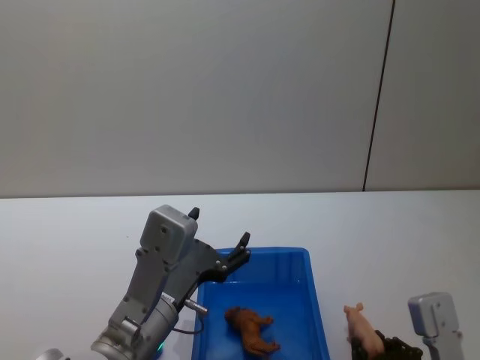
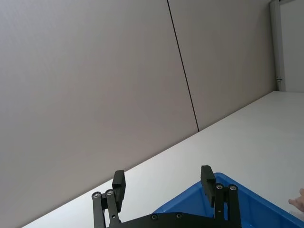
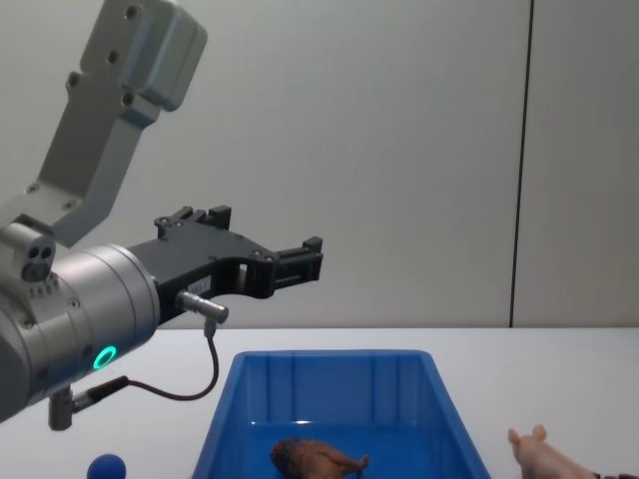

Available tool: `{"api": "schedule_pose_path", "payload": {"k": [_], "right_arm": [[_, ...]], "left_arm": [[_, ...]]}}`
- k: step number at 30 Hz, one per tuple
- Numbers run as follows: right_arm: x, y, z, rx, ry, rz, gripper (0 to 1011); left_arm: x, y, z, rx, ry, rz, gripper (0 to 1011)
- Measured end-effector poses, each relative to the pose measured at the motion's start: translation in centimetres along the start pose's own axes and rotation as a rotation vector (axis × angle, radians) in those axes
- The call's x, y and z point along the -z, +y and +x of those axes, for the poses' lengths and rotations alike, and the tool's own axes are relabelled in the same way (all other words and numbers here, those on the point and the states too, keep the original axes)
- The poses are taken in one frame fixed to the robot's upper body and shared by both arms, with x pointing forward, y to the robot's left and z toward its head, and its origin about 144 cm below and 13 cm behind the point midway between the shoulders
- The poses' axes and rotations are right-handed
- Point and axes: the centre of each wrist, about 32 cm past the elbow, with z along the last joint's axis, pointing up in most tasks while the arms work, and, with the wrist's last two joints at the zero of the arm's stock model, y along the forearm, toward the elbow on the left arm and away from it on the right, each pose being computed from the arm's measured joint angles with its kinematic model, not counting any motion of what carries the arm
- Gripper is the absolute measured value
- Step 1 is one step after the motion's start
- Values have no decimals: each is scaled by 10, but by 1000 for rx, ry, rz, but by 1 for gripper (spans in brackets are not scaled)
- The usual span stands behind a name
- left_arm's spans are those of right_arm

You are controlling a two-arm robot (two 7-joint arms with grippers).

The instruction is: Pick up the two dolls from the table and place them into the box.

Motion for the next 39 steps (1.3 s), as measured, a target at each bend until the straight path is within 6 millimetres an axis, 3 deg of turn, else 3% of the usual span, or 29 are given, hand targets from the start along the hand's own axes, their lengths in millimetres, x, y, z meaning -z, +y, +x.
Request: {"api": "schedule_pose_path", "payload": {"k": [21,39], "right_arm": [[-32,-4,0,-52,-4,194,380],[-57,28,-12,-259,11,242,380]], "left_arm": [[0,0,0,0,0,0,1001],[0,0,0,0,0,0,1001]]}}
